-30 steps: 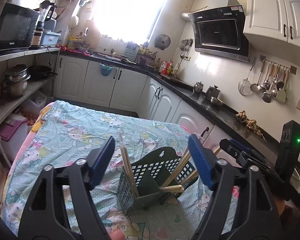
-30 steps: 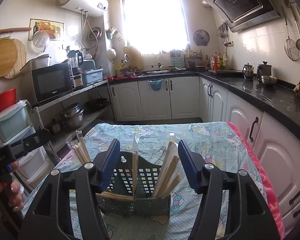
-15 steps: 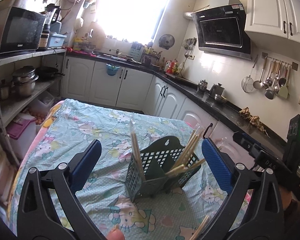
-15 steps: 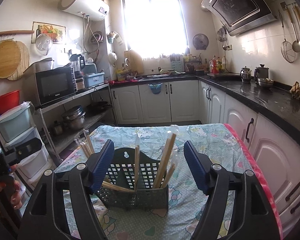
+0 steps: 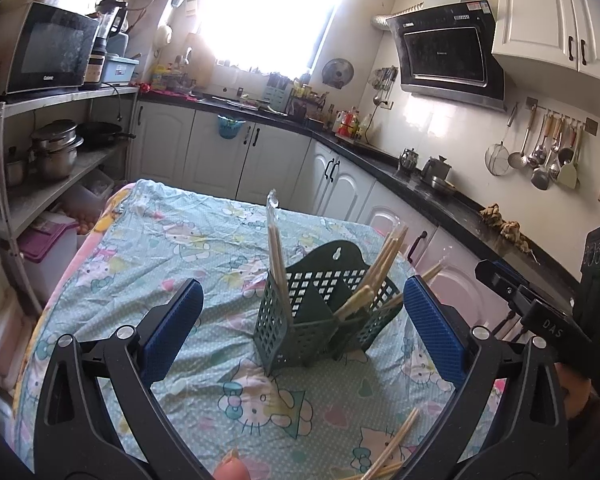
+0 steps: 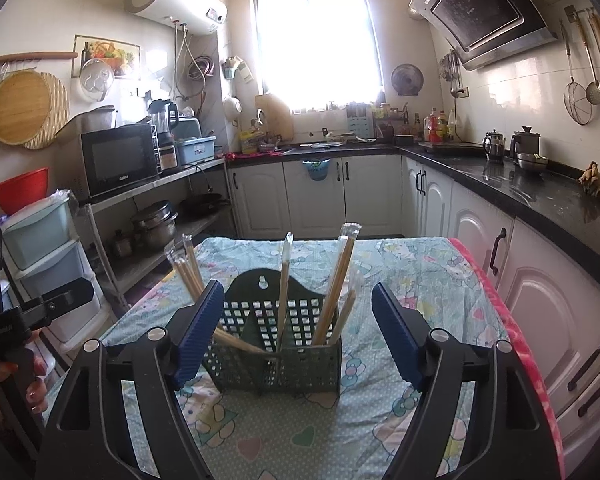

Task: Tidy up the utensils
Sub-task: 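Withdraw both open tools from the caddy toward the chopsticks on the cloth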

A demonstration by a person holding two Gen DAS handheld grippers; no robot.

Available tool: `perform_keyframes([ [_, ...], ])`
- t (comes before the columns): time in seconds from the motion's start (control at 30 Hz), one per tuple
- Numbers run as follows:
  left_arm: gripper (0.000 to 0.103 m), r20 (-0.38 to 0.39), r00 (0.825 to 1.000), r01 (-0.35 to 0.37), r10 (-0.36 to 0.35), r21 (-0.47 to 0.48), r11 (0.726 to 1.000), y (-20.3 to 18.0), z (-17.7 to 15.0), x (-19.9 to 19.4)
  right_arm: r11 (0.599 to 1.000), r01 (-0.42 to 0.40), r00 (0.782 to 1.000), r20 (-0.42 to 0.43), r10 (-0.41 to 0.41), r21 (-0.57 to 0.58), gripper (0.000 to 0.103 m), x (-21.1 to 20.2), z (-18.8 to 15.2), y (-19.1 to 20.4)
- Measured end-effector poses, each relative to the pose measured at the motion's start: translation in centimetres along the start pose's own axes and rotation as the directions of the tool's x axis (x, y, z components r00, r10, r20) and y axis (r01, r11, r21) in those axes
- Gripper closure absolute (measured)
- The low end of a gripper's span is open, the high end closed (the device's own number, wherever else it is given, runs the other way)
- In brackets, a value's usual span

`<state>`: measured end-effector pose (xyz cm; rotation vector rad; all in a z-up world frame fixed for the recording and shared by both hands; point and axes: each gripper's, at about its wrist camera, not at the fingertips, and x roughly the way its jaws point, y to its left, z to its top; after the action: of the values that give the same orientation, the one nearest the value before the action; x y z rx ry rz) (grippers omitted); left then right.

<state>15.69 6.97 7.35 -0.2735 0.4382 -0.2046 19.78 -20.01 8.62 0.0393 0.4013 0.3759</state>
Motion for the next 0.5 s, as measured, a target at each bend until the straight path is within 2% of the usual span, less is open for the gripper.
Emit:
perform_keyframes([
  [0.5, 0.011, -0.092, 0.996, -0.021, 0.019, -0.022, 1.0, 0.1, -4.0, 0.3, 1.0, 0.008, 0.997, -0.081, -0.009, -0.022, 0.029, -0.6, -3.6, 0.0],
])
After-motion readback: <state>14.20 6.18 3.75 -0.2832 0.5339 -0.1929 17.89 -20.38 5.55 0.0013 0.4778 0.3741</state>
